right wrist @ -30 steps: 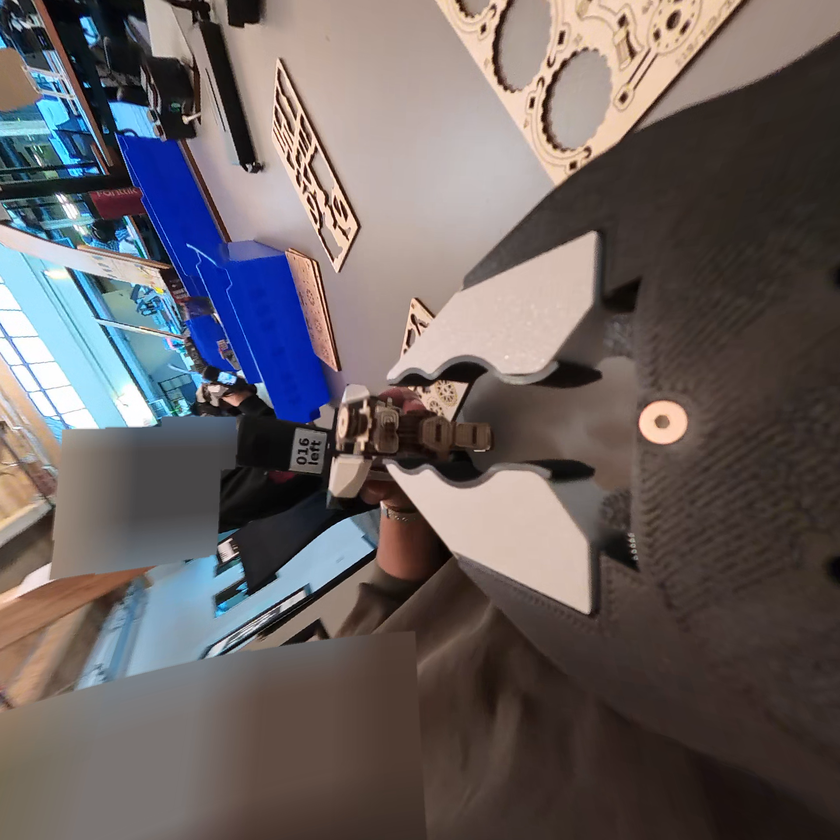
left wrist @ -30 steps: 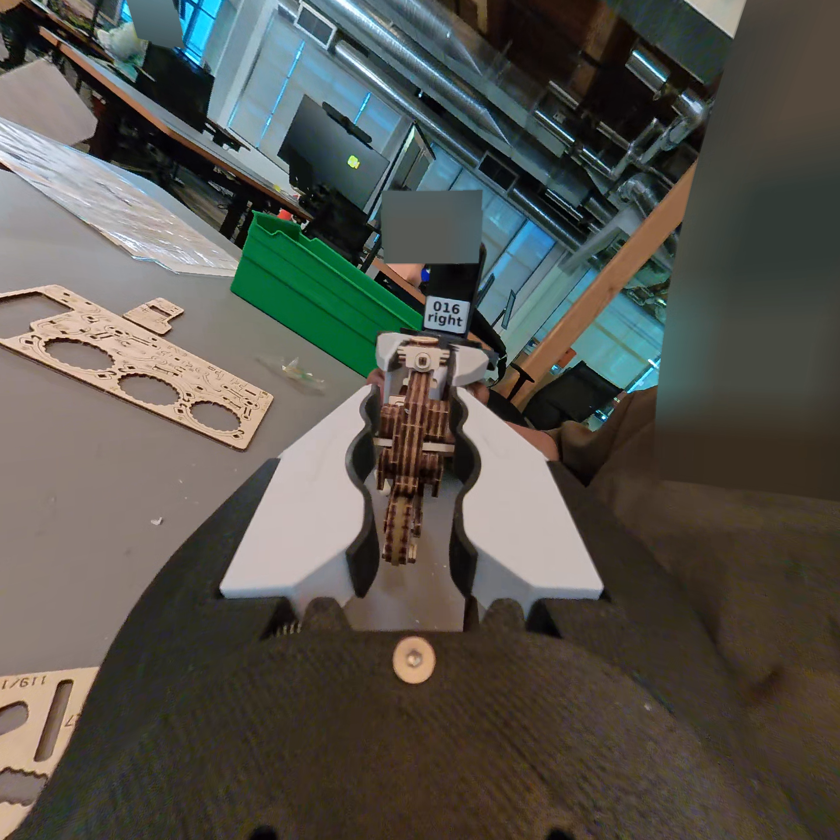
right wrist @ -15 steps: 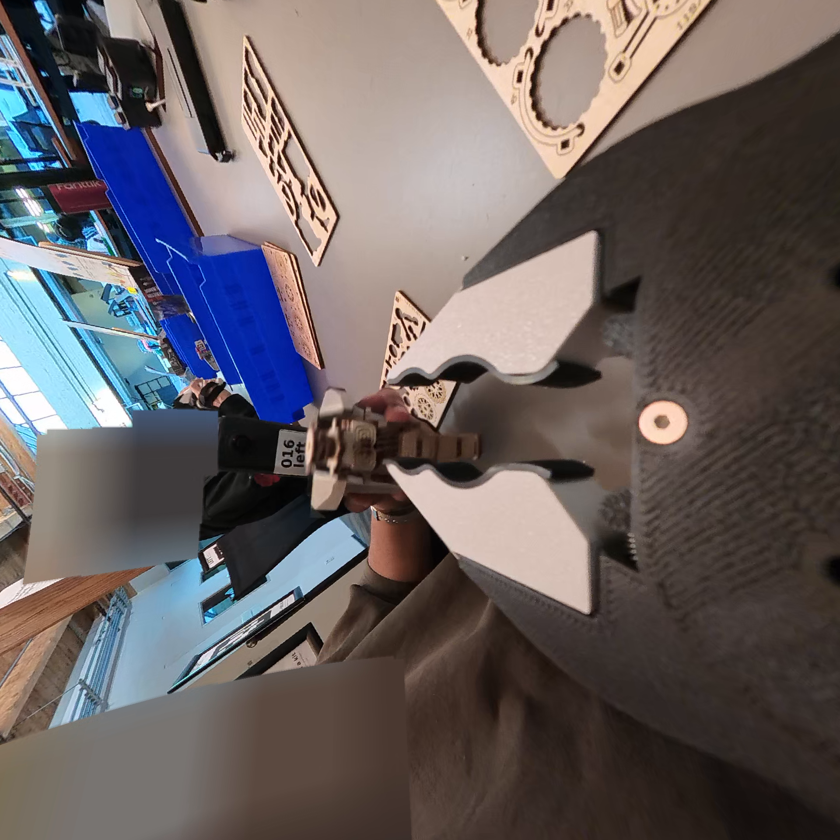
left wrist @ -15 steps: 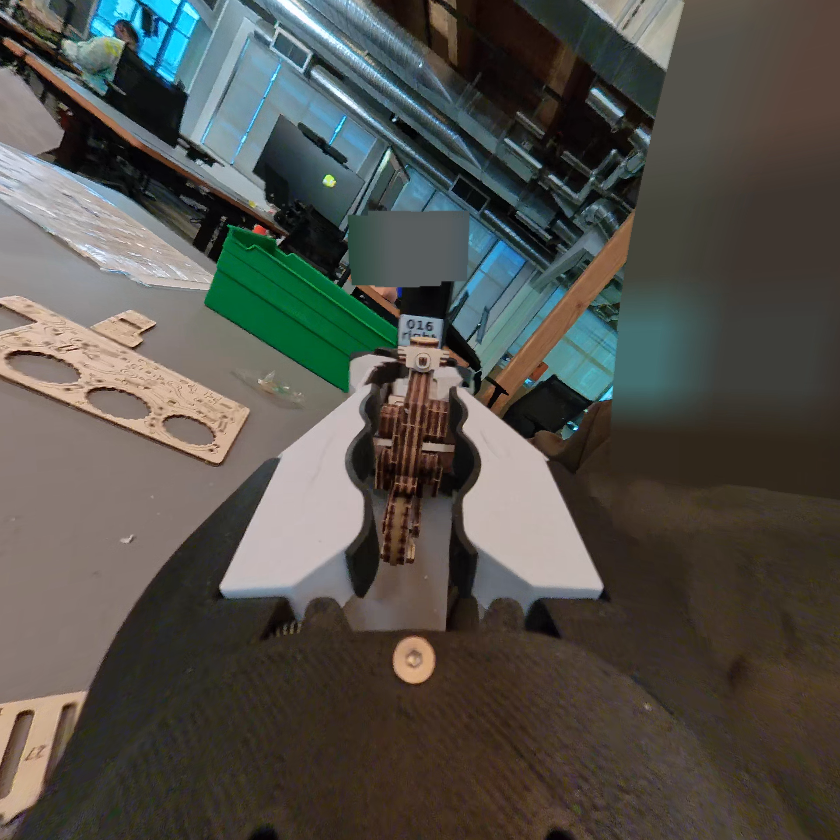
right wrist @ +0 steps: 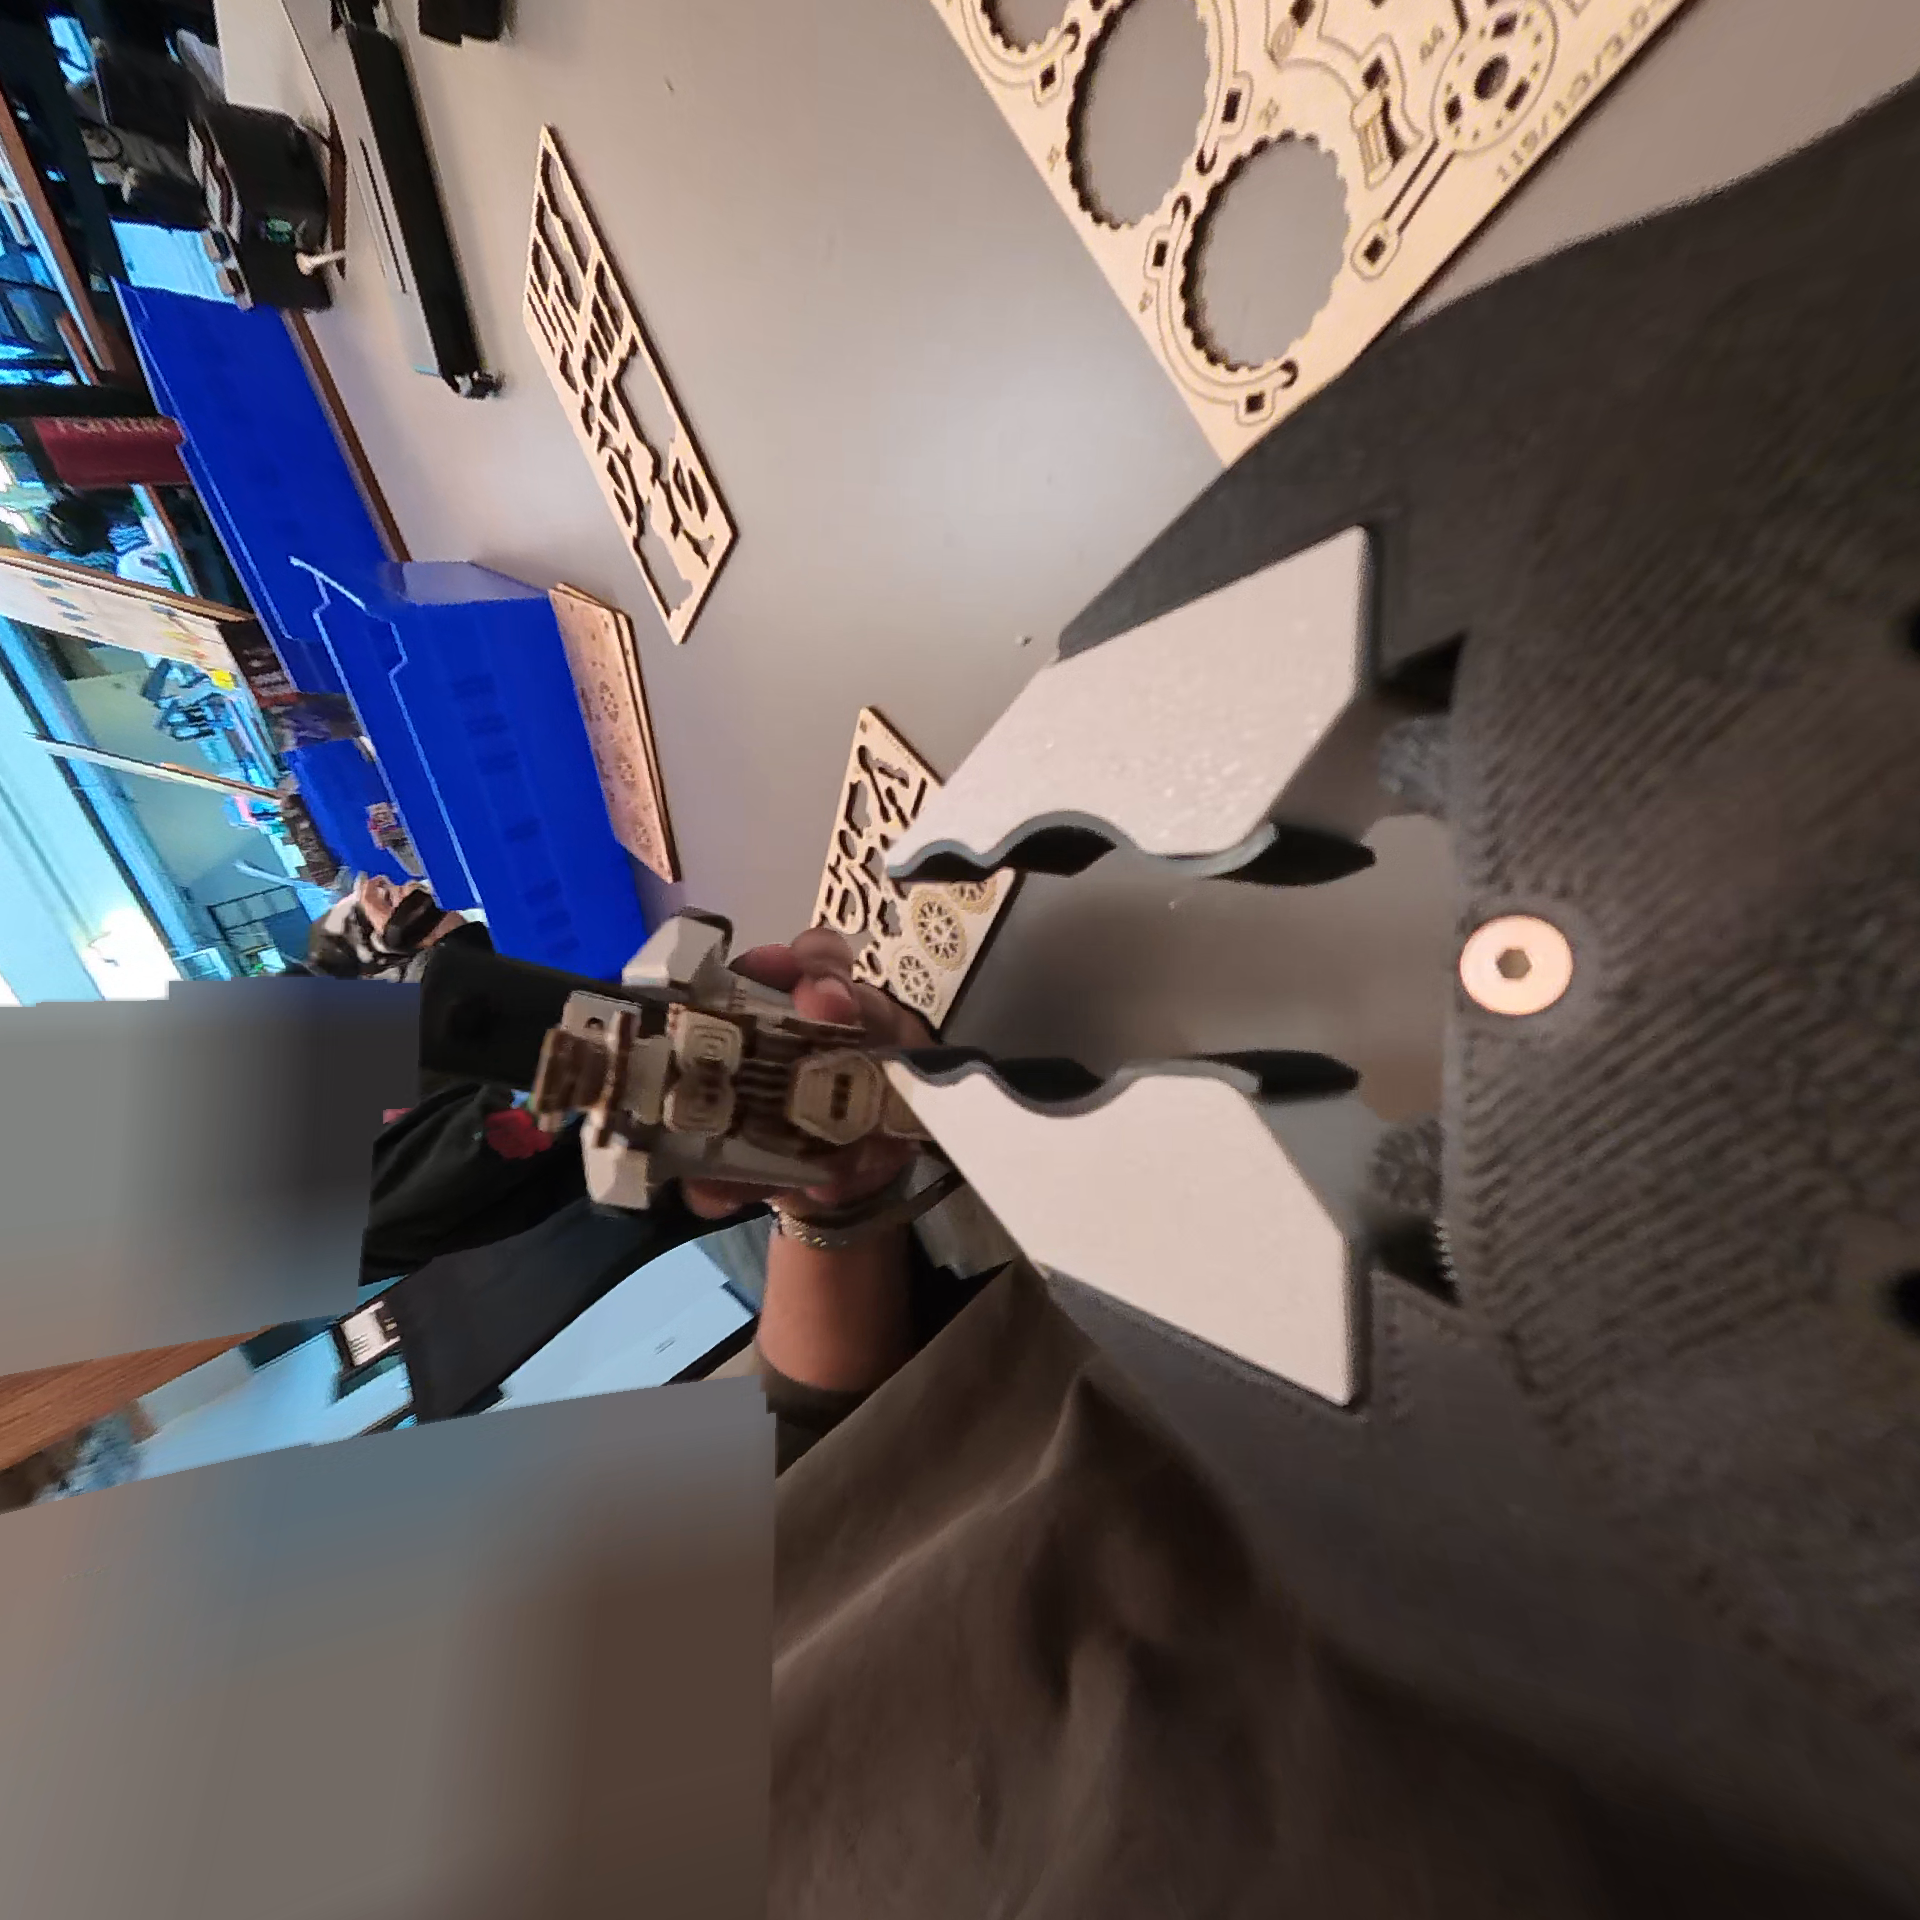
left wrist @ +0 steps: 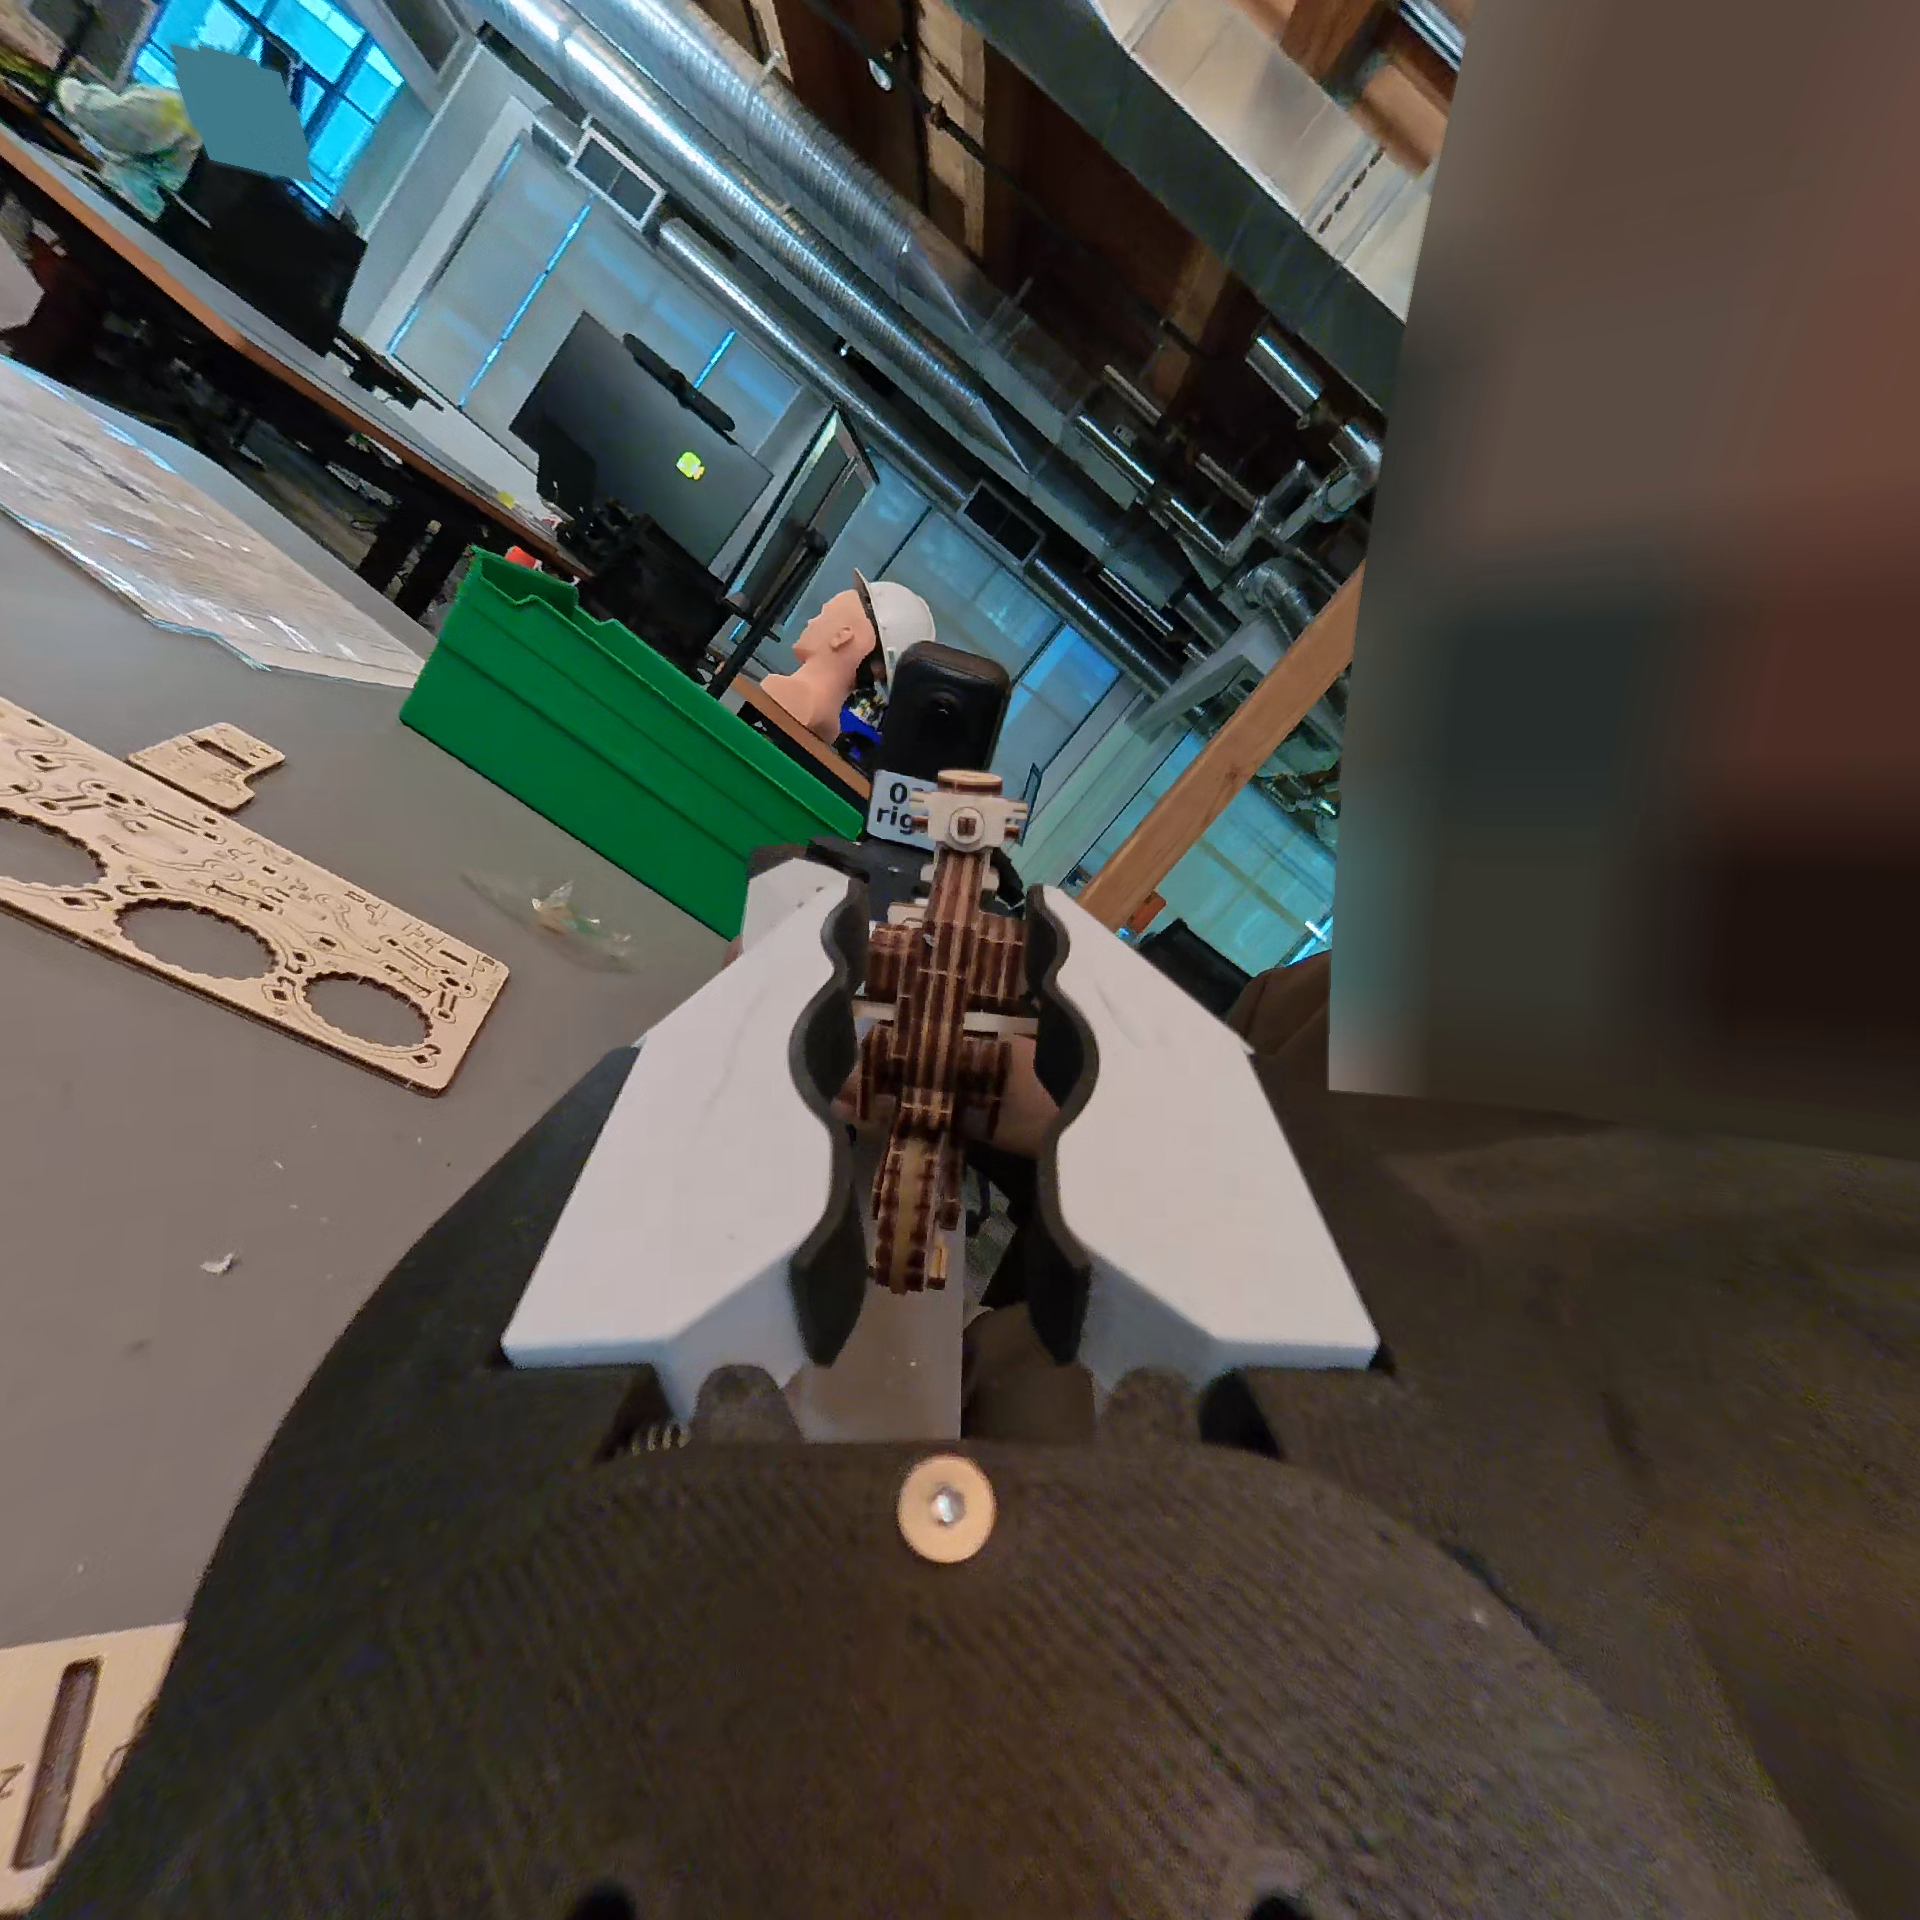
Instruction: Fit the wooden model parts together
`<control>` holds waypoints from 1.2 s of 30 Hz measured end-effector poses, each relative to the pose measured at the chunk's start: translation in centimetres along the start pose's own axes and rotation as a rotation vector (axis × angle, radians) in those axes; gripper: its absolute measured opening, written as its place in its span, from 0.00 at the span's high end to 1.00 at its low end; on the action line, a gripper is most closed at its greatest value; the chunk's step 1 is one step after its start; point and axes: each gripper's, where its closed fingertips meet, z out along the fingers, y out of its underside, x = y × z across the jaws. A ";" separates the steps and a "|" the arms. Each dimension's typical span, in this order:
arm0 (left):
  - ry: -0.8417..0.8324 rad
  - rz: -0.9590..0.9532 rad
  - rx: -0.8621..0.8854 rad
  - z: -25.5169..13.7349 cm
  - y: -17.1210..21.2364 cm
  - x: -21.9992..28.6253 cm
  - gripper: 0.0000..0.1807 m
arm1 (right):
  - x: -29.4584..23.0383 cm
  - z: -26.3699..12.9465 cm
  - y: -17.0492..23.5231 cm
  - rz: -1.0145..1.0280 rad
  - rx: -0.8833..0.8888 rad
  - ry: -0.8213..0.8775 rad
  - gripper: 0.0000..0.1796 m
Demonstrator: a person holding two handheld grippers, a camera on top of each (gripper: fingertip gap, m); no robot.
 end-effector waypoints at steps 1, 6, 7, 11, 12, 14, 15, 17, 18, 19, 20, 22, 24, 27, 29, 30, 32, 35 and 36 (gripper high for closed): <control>-0.009 0.010 -0.007 0.0 0.1 -0.1 0.85 | 0.0 0.0 0.1 -0.006 -0.008 0.002 0.84; -0.032 0.196 -0.106 0.7 1.8 0.6 0.85 | 0.3 -0.1 0.2 -0.014 -0.020 0.012 0.84; -0.021 0.193 -0.104 0.8 1.8 0.9 0.85 | 0.4 -0.1 0.2 -0.010 -0.017 0.014 0.84; -0.013 0.169 -0.100 0.7 1.7 0.8 0.85 | 0.8 -0.4 0.0 0.006 -0.007 0.020 0.84; -0.017 0.174 -0.101 0.7 1.7 0.7 0.85 | 0.9 -0.5 -0.1 0.009 -0.005 0.022 0.84; -0.024 0.182 -0.106 0.6 1.6 0.6 0.85 | 1.0 -0.5 -0.1 0.013 -0.001 0.023 0.84; -0.029 0.185 -0.110 0.6 1.7 0.5 0.85 | 1.0 -0.6 -0.2 0.014 -0.001 0.023 0.84; -0.028 0.190 -0.121 0.7 2.0 0.6 0.85 | 1.1 -0.6 -0.1 0.017 -0.001 0.023 0.84; -0.025 0.192 -0.127 0.8 2.1 0.6 0.85 | 1.1 -0.6 -0.1 0.018 -0.002 0.023 0.84; -0.023 0.195 -0.132 0.8 2.2 0.7 0.85 | 1.1 -0.6 -0.1 0.018 -0.003 0.023 0.84; -0.022 0.200 -0.138 0.8 2.3 0.7 0.85 | 1.2 -0.6 -0.1 0.018 -0.005 0.023 0.83; -0.023 0.208 -0.148 0.9 2.5 0.7 0.85 | 1.2 -0.5 0.0 0.016 -0.008 0.026 0.83; -0.024 0.211 -0.150 0.9 2.5 0.7 0.85 | 1.3 -0.5 0.1 0.012 -0.013 0.029 0.83; -0.023 0.202 -0.147 0.9 2.5 0.7 0.85 | 1.4 -0.5 0.2 0.009 -0.020 0.032 0.83; -0.023 0.197 -0.142 0.8 2.4 0.6 0.85 | 1.4 -0.5 0.1 0.011 -0.018 0.033 0.83; -0.023 0.195 -0.141 0.8 2.3 0.6 0.85 | 1.4 -0.6 0.1 0.013 -0.017 0.033 0.83; -0.023 0.191 -0.140 0.8 2.3 0.6 0.85 | 1.5 -0.6 0.1 0.018 -0.013 0.033 0.83; -0.022 0.186 -0.140 0.8 2.3 0.6 0.85 | 1.6 -0.7 0.0 0.024 -0.007 0.034 0.84; -0.022 0.185 -0.141 0.8 2.3 0.5 0.85 | 1.6 -0.7 -0.1 0.026 -0.005 0.034 0.84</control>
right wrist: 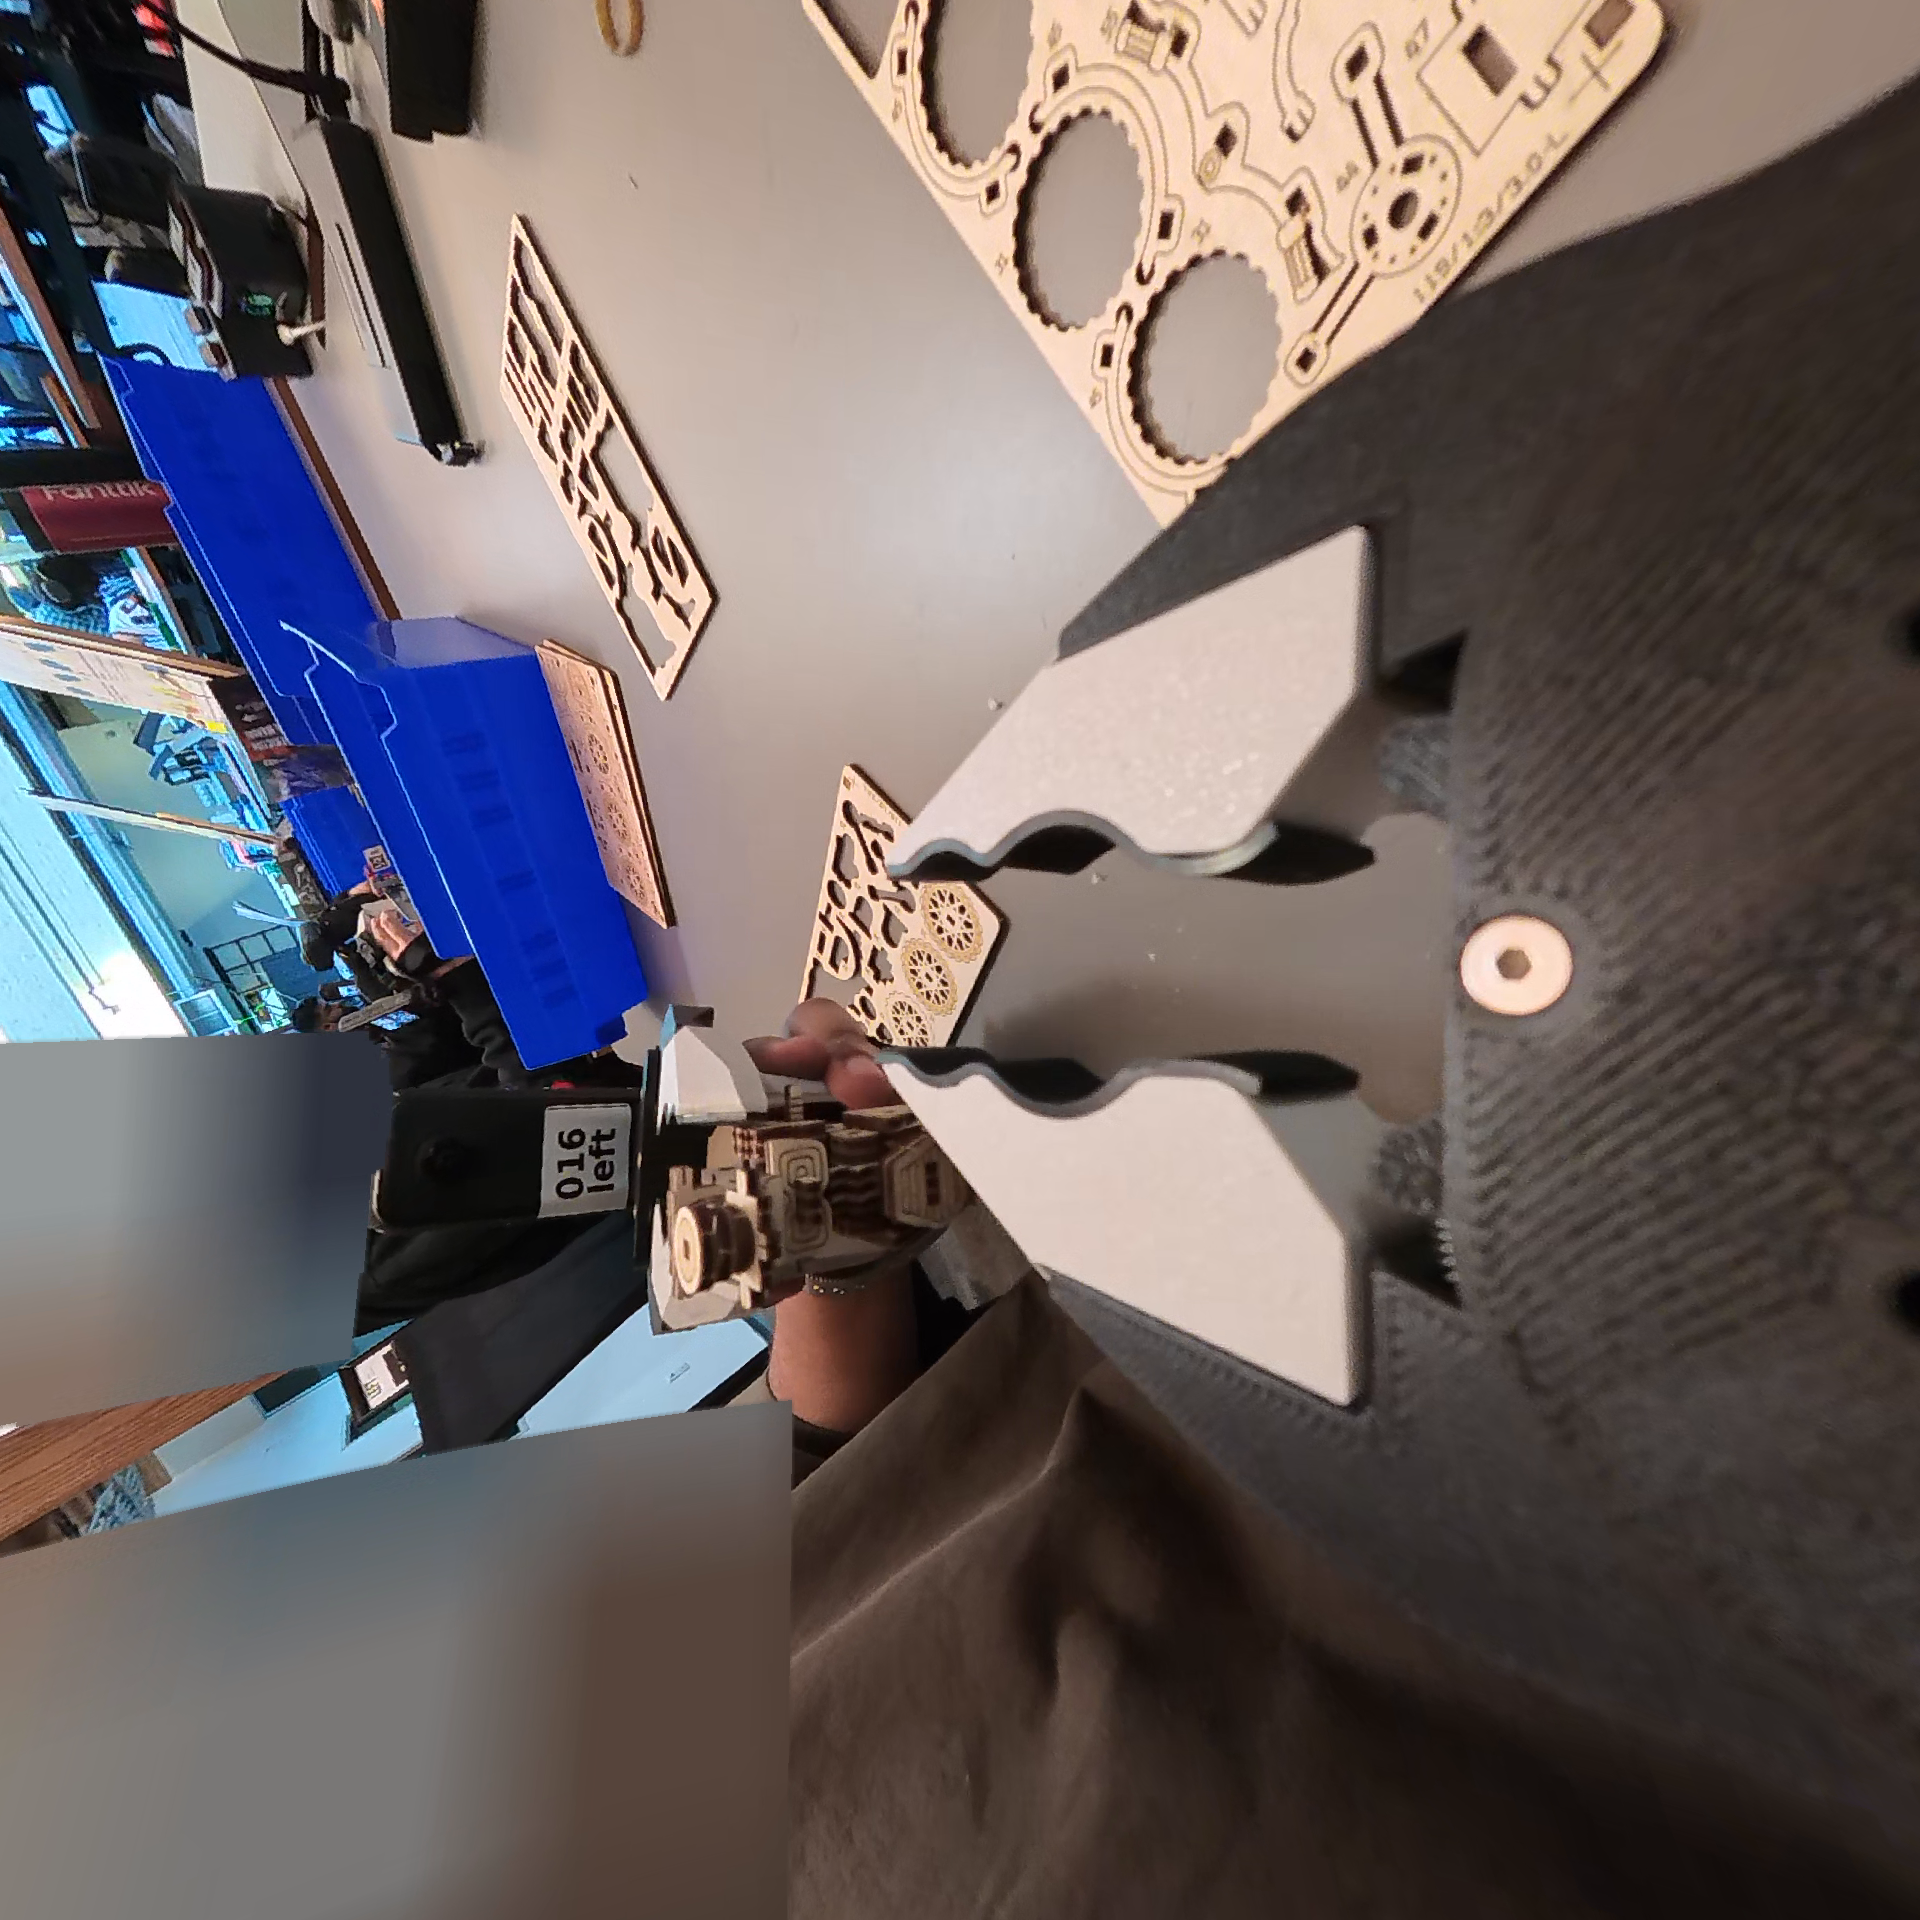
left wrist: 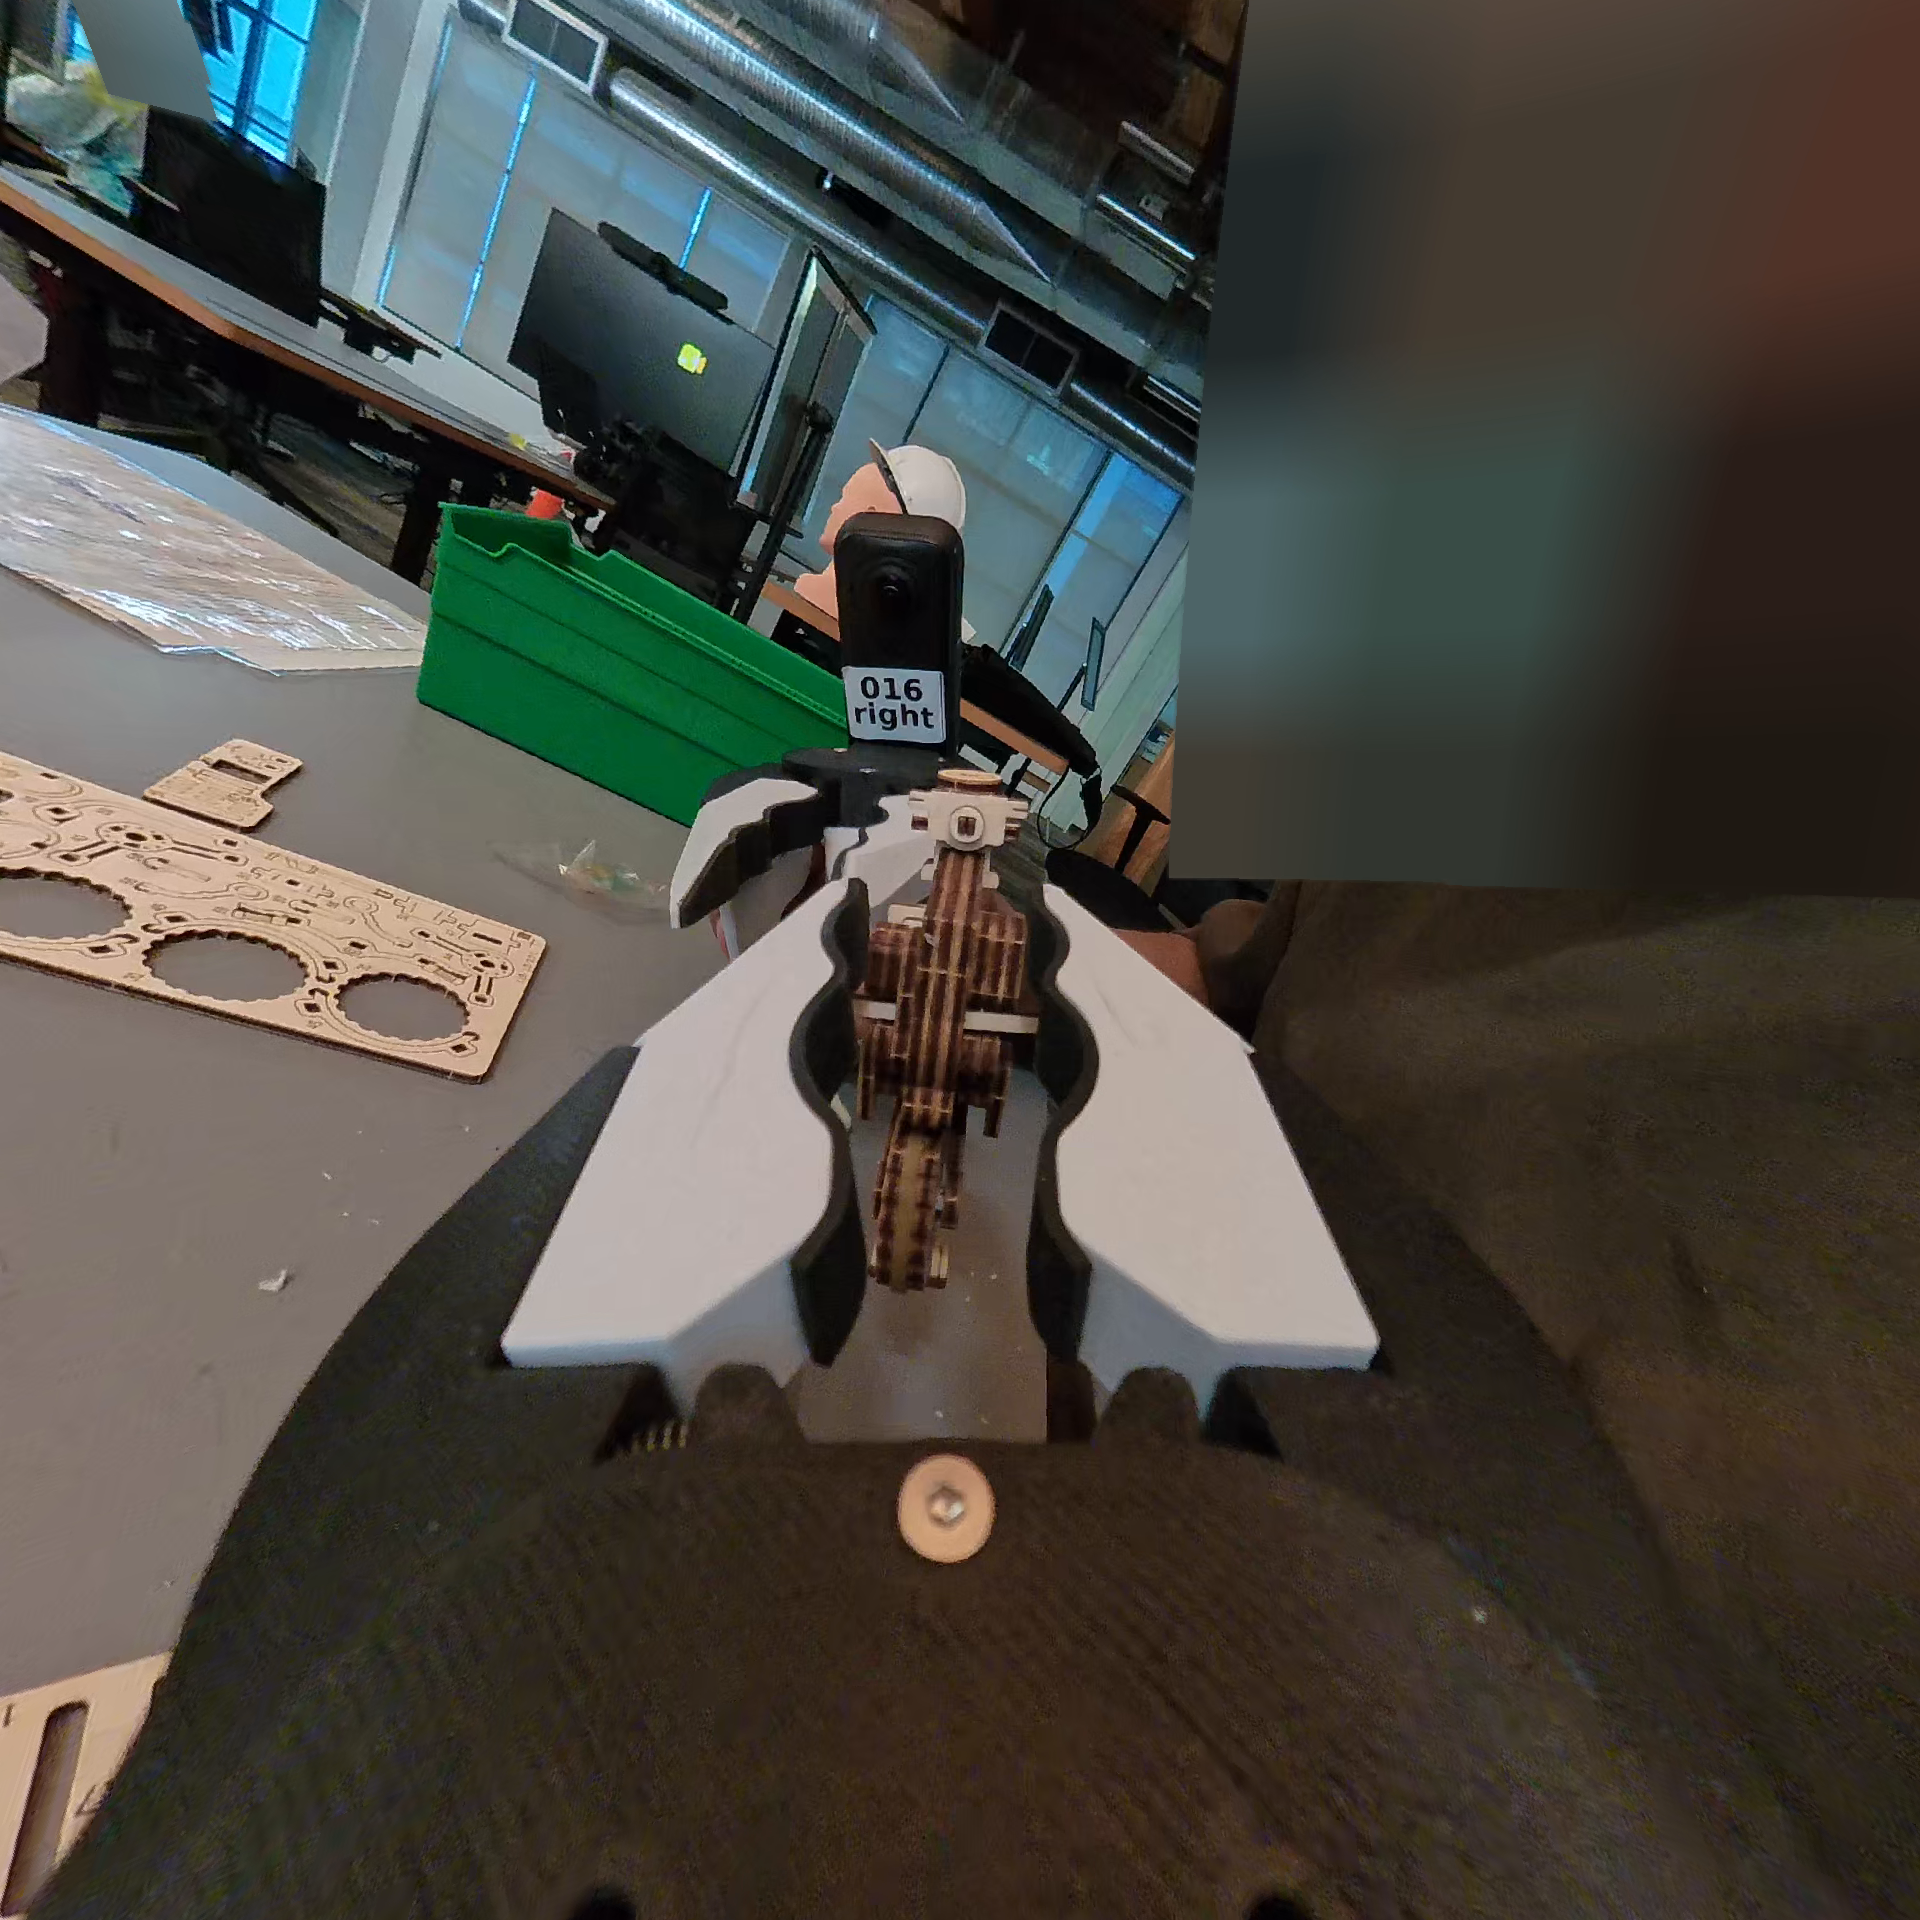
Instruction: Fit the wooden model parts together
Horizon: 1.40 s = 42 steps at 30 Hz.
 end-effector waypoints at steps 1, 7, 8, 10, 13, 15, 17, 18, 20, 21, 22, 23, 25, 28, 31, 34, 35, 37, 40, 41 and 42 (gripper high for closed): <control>0.000 -0.001 -0.001 0.0 0.0 0.0 0.85 | 0.0 0.0 0.0 0.002 0.001 0.000 0.84; -0.001 -0.006 -0.001 0.0 0.0 -0.1 0.85 | 0.1 0.0 0.0 0.004 0.002 -0.001 0.83; -0.005 -0.005 0.001 0.0 0.0 -0.1 0.85 | 0.1 0.0 0.0 0.004 0.001 -0.001 0.83; -0.013 0.000 0.011 0.0 -0.2 -0.2 0.85 | 0.1 0.0 0.0 0.004 0.000 0.000 0.83; -0.008 -0.014 0.019 -0.1 -0.3 -0.2 0.85 | 0.1 0.0 0.0 0.006 -0.001 0.001 0.84; -0.001 -0.028 0.027 -0.1 -0.4 -0.2 0.85 | 0.2 0.0 0.0 0.007 -0.001 0.001 0.84; 0.000 -0.040 0.033 -0.2 -0.5 -0.2 0.85 | 0.2 0.0 0.0 0.008 -0.002 0.001 0.84; 0.000 -0.043 0.037 -0.2 -0.5 -0.3 0.85 | 0.2 0.0 0.0 0.008 -0.002 0.001 0.84; -0.003 -0.049 0.045 -0.3 -0.7 -0.4 0.85 | 0.2 0.0 0.1 0.008 -0.003 0.002 0.84; -0.004 -0.052 0.048 -0.4 -0.8 -0.4 0.85 | 0.2 0.0 0.1 0.008 -0.003 0.002 0.84; -0.004 -0.056 0.052 -0.4 -0.9 -0.5 0.85 | 0.2 0.0 0.1 0.008 -0.004 0.001 0.84; -0.003 -0.063 0.056 -0.5 -0.9 -0.5 0.85 | 0.2 0.0 0.1 0.008 -0.004 0.001 0.84; 0.000 -0.077 0.065 -0.5 -1.0 -0.6 0.85 | 0.2 0.0 0.1 0.008 -0.005 0.001 0.84; 0.003 -0.091 0.070 -0.6 -1.1 -0.7 0.85 | 0.2 0.0 0.1 0.010 -0.004 0.000 0.84; 0.004 -0.095 0.071 -0.6 -1.1 -0.7 0.85 | 0.2 0.0 0.1 0.011 -0.004 0.001 0.84; 0.003 -0.093 0.074 -0.6 -1.2 -0.7 0.85 | 0.2 0.0 0.1 0.012 -0.005 0.001 0.84; 0.000 -0.091 0.076 -0.6 -1.2 -0.7 0.85 | 0.2 0.0 0.1 0.012 -0.005 0.001 0.84; -0.001 -0.091 0.079 -0.6 -1.3 -0.7 0.85 | 0.2 0.0 0.1 0.013 -0.005 0.000 0.84; -0.008 -0.093 0.087 -0.7 -1.4 -0.9 0.85 | 0.2 0.0 0.1 0.014 -0.006 0.000 0.84; -0.017 -0.091 0.091 -0.7 -1.4 -1.0 0.85 | 0.3 0.0 0.1 0.014 -0.005 0.001 0.84; -0.036 -0.090 0.092 -0.8 -1.4 -1.3 0.85 | 0.3 0.0 0.1 0.013 -0.005 0.002 0.84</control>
